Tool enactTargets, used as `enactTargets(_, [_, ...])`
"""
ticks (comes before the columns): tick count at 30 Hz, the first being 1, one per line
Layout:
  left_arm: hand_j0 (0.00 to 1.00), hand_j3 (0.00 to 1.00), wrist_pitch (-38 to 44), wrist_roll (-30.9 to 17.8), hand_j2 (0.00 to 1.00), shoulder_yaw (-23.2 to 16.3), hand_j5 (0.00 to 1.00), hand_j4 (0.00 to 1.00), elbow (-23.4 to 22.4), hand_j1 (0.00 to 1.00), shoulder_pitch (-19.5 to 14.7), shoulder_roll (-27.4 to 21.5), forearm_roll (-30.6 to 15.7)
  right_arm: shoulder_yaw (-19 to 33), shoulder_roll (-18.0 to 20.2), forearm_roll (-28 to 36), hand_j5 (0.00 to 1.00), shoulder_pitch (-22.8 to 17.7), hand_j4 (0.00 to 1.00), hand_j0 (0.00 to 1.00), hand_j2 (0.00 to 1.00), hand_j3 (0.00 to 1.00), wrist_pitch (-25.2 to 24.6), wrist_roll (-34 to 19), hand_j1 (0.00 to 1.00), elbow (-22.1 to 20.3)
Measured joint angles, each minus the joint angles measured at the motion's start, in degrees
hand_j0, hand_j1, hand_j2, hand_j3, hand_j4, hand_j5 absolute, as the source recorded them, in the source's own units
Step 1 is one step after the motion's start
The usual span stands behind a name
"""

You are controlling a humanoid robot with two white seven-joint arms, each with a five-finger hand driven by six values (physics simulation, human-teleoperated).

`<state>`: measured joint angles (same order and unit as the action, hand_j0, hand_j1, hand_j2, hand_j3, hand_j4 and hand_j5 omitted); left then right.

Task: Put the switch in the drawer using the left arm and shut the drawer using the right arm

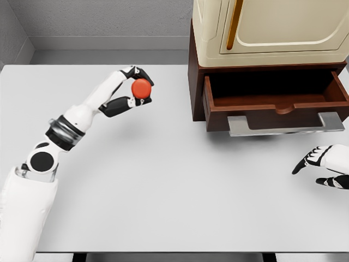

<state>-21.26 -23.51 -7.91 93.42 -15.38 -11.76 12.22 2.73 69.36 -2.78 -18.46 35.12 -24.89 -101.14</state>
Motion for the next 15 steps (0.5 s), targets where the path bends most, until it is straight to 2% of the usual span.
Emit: enactTargets(15, [0.28, 0.28, 0.0, 0.0, 0.28, -2.1, 0.28, 0.28, 8.0, 0.28, -0.4, 5.0, 11.8, 0.0, 0.0, 0.0, 0.67, 0.0, 0.67, 0.67, 0.67, 0.67, 0.0, 0.0, 0.67, 0.0])
